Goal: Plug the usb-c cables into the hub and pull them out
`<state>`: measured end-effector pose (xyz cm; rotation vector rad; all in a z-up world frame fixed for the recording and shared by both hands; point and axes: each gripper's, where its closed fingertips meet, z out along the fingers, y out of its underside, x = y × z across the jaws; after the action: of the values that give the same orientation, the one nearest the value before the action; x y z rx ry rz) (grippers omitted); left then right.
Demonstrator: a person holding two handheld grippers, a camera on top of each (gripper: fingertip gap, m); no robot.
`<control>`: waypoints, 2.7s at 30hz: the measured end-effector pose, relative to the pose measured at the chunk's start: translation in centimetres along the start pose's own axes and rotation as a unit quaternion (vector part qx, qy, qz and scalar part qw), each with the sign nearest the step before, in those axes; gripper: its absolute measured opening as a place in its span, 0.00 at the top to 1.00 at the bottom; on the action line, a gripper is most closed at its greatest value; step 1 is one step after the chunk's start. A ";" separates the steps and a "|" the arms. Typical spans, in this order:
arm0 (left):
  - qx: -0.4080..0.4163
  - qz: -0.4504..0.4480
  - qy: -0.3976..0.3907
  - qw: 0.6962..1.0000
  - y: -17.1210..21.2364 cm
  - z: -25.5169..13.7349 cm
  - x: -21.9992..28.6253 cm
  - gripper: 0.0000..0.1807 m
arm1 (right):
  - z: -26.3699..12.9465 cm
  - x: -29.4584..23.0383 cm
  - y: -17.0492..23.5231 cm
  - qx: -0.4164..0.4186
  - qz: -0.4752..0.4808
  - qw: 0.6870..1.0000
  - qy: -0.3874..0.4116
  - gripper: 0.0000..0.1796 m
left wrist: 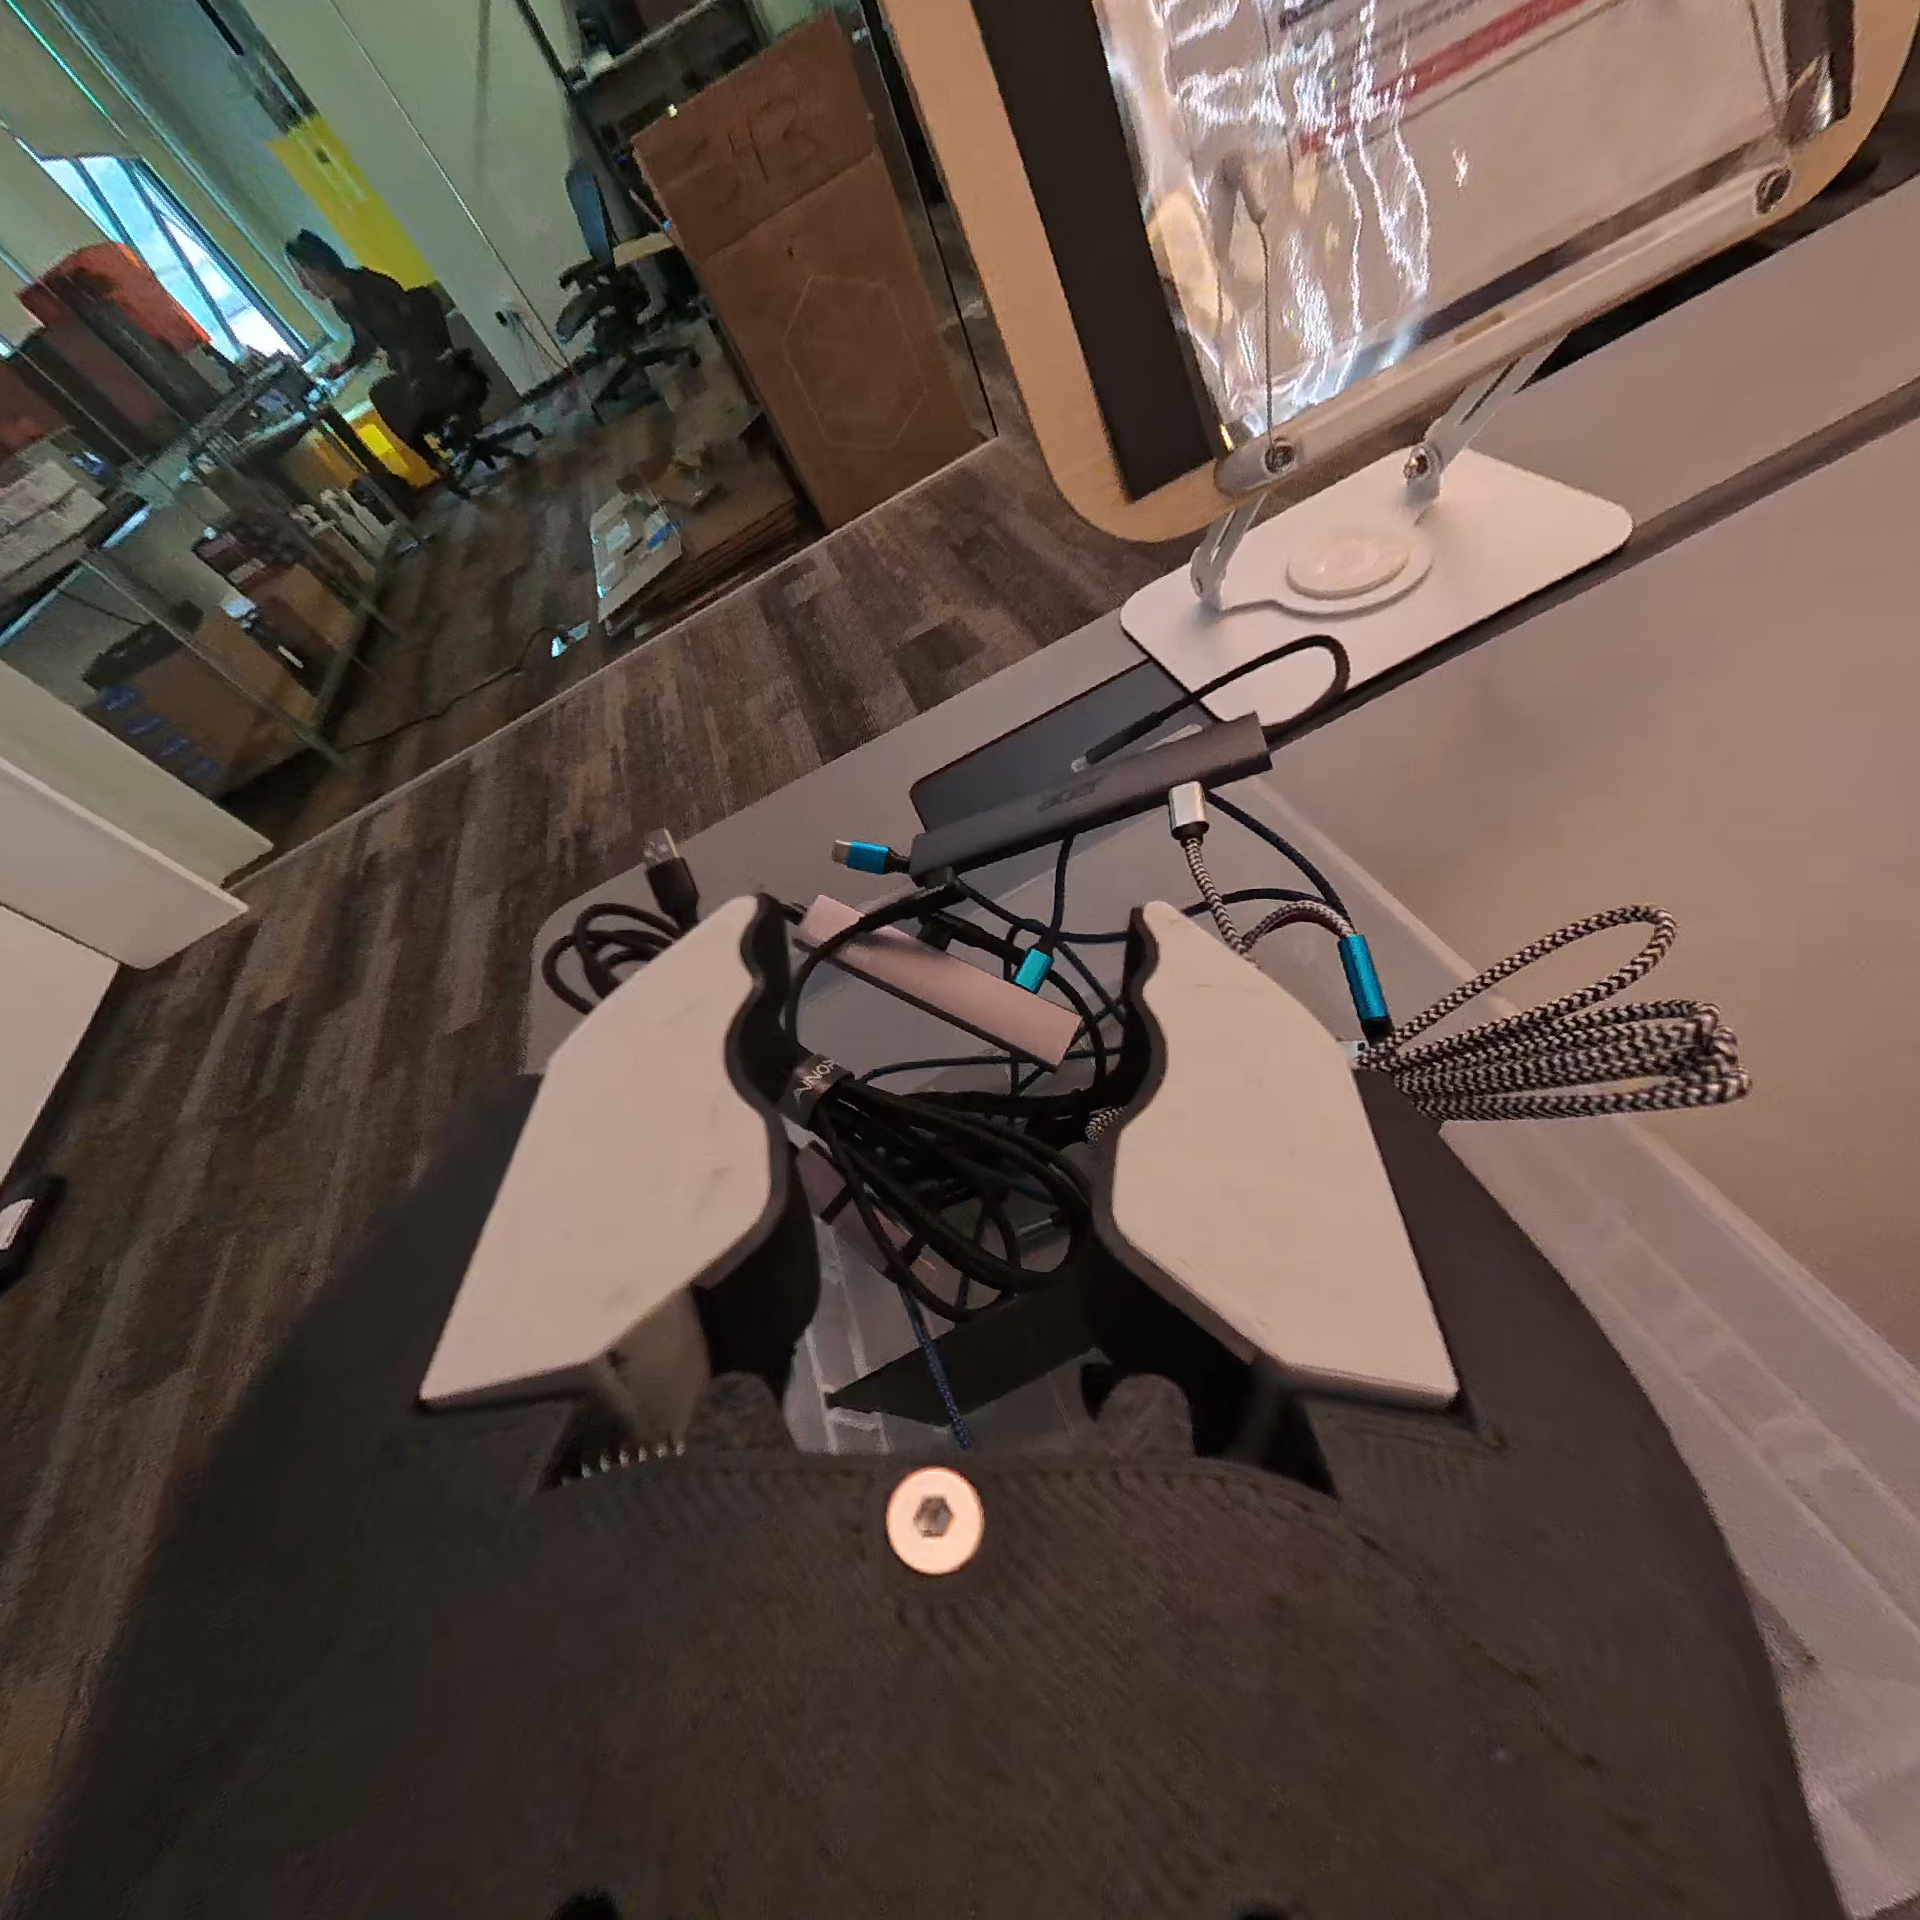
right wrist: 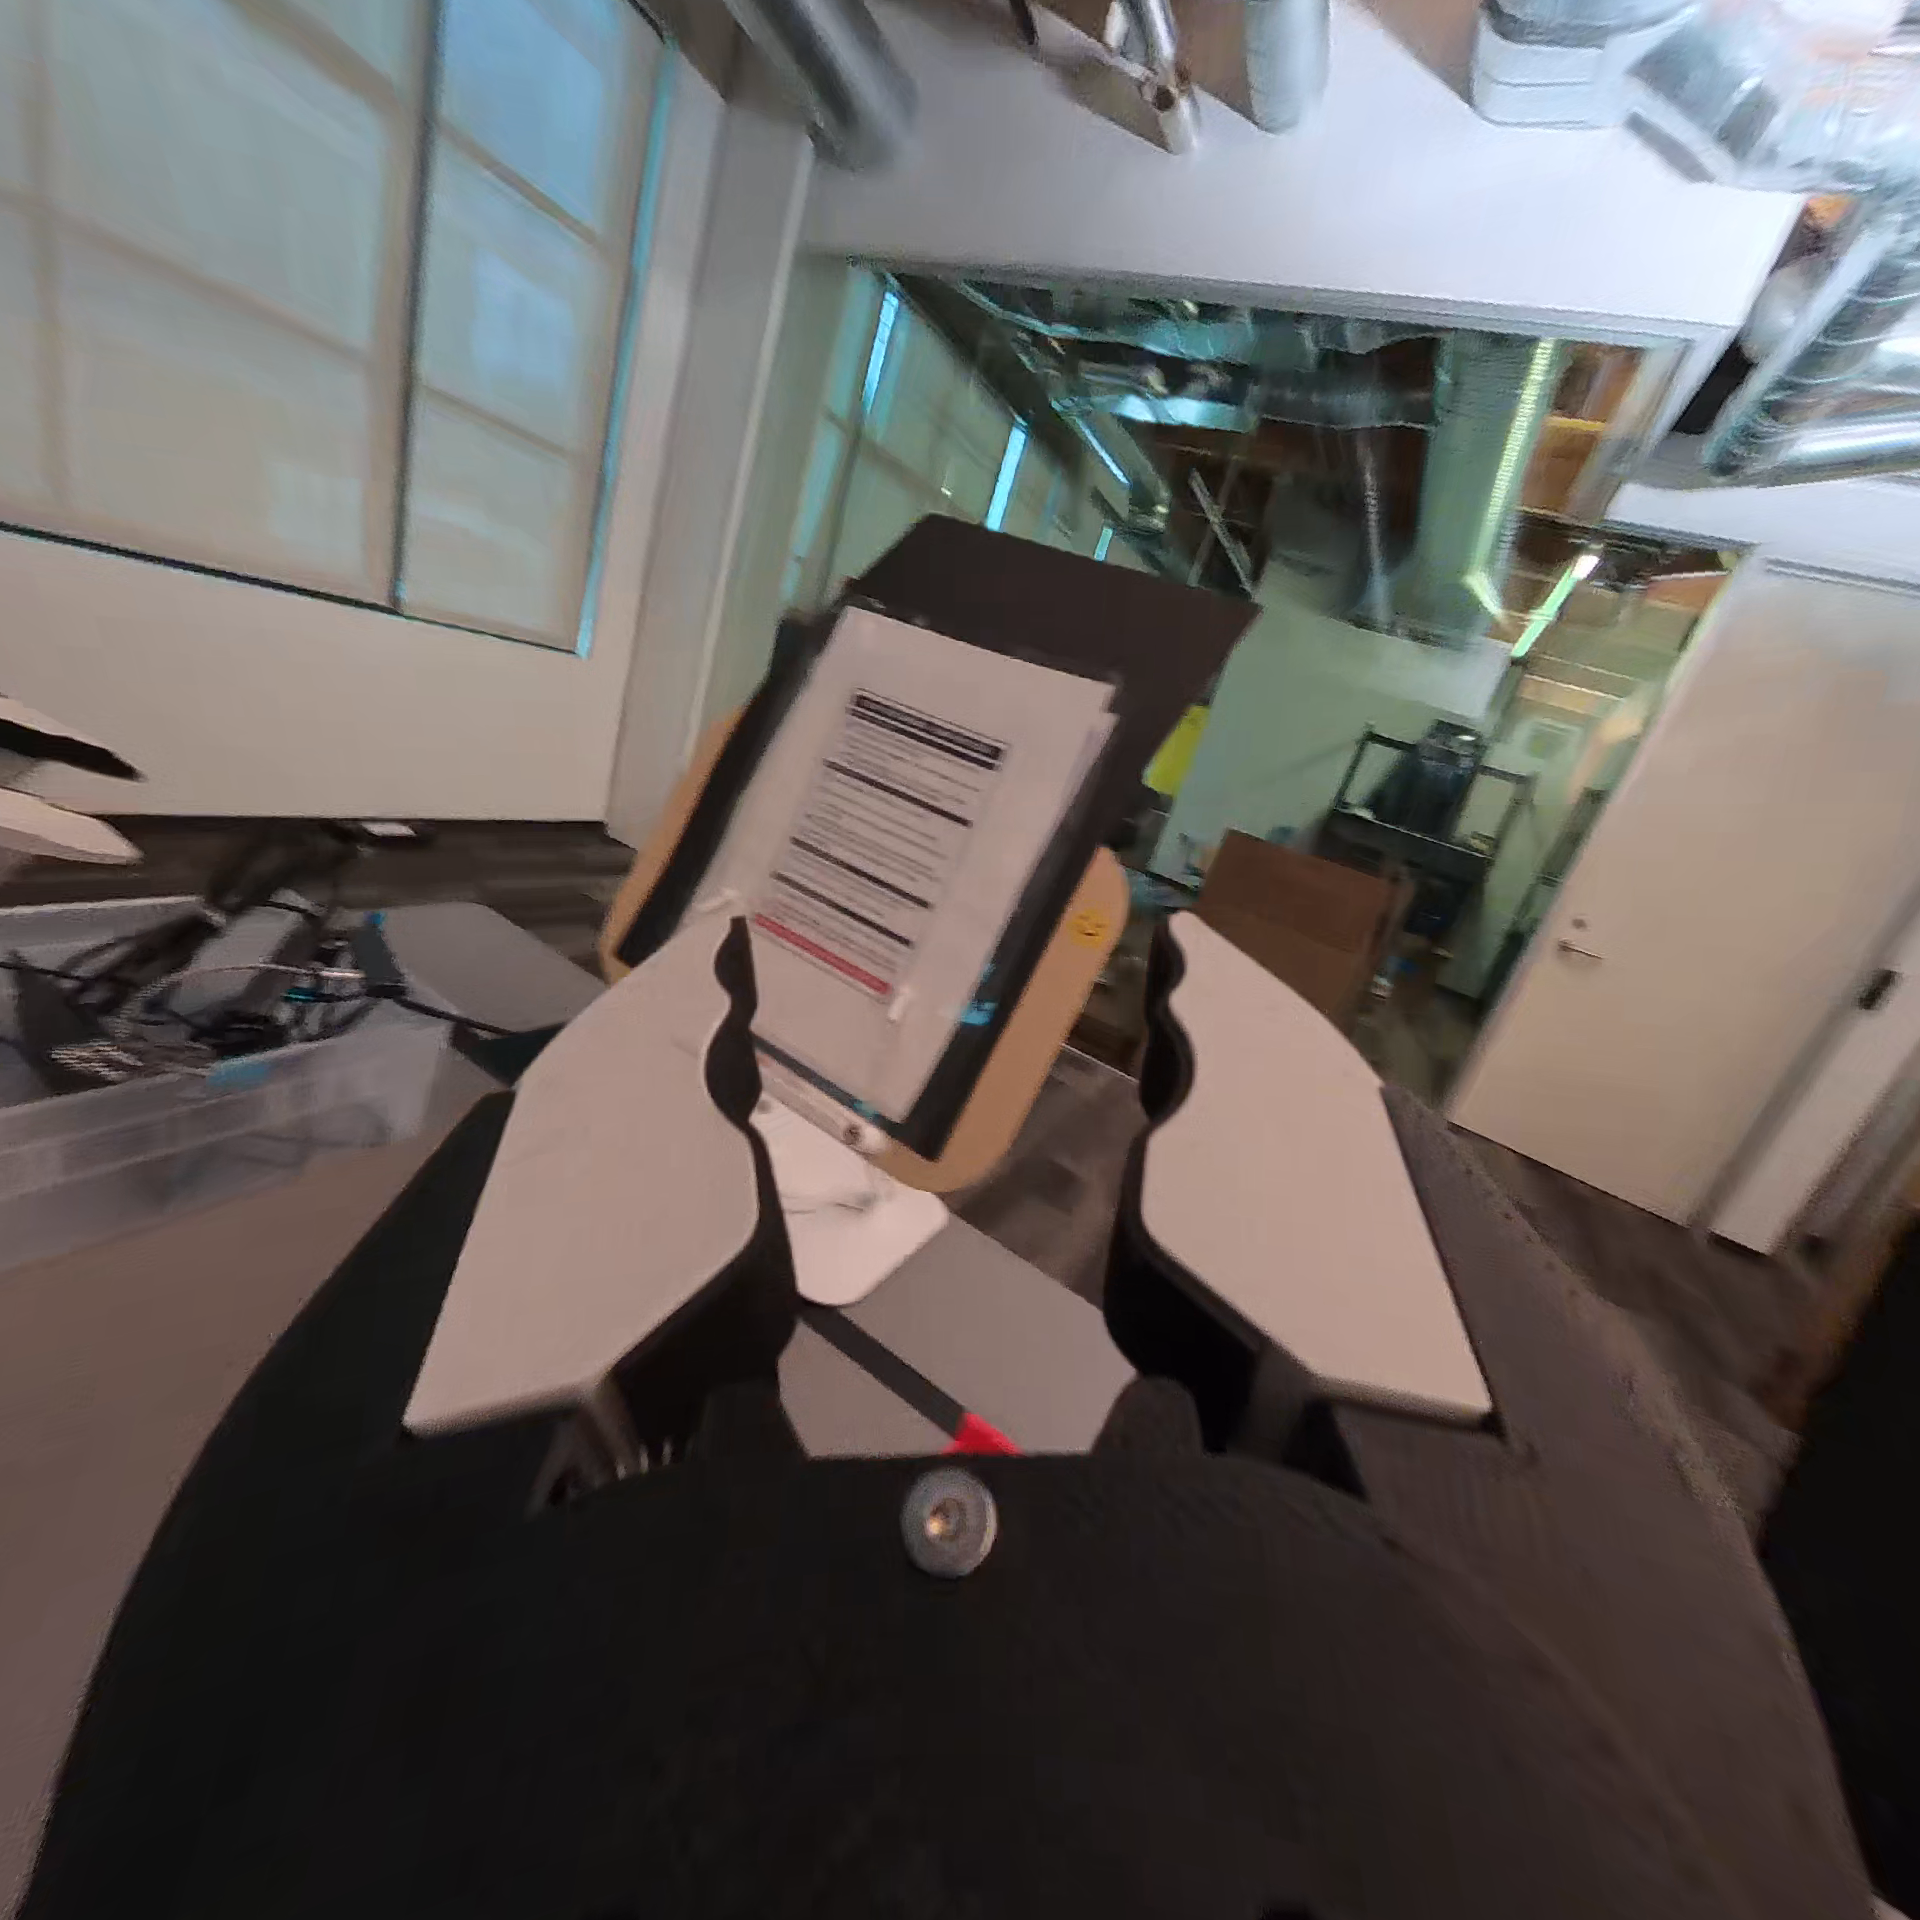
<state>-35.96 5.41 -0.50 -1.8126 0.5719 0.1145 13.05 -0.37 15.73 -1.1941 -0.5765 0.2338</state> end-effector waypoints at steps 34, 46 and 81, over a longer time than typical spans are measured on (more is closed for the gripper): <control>-0.184 0.371 0.057 0.908 5.2 15.1 3.0 0.85 | 1.7 -4.5 2.3 0.030 -0.070 0.993 -0.093 0.75; -0.110 0.424 -0.036 0.898 -3.8 7.6 -0.2 0.90 | 2.0 -4.6 3.5 -0.010 -0.078 0.992 -0.095 0.75; 0.115 0.182 0.167 0.962 -14.4 -1.0 27.3 0.91 | 2.6 -21.3 2.2 -0.023 -0.158 0.933 -0.322 0.79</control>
<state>-5.99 -1.35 2.61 -1.4917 1.1110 -0.0110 -5.88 -7.34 7.98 -1.0383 -1.3424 0.3405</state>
